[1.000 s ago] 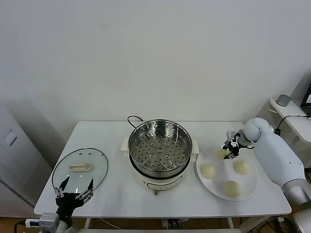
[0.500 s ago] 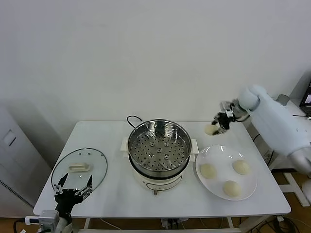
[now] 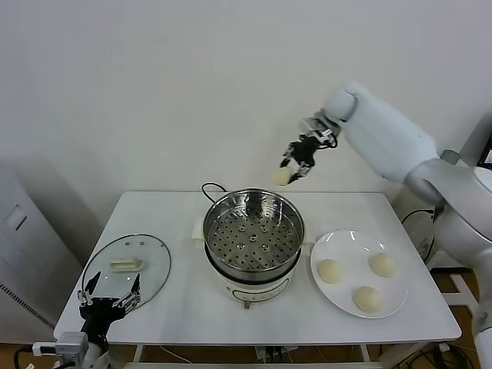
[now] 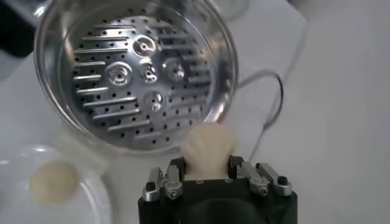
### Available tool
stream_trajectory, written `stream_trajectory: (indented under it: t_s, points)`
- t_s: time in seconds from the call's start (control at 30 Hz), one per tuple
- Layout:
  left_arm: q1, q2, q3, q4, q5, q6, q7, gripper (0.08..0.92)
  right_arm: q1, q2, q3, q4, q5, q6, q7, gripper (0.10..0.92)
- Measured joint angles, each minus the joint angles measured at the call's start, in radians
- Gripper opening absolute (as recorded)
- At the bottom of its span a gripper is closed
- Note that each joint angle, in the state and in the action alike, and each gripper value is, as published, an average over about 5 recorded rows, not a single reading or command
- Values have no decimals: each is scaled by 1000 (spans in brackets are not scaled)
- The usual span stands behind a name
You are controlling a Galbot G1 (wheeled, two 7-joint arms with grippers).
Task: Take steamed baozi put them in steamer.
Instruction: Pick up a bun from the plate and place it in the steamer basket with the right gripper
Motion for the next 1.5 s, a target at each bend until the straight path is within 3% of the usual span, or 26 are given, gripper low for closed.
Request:
stream_trajectory:
  t_s: [0.53,1.3,1.5]
  points:
    - [4,0,-3,0,1,0,-2,823,-37,96,-60,46,-236,238,102,442]
    - [0,0,-7,3,0,4,-2,823,-178,150,26,20,-513,265,238,442]
    - [-2,0,-4,7,-1,4,-2,823,-188,150,29,21,-529,265,258,530]
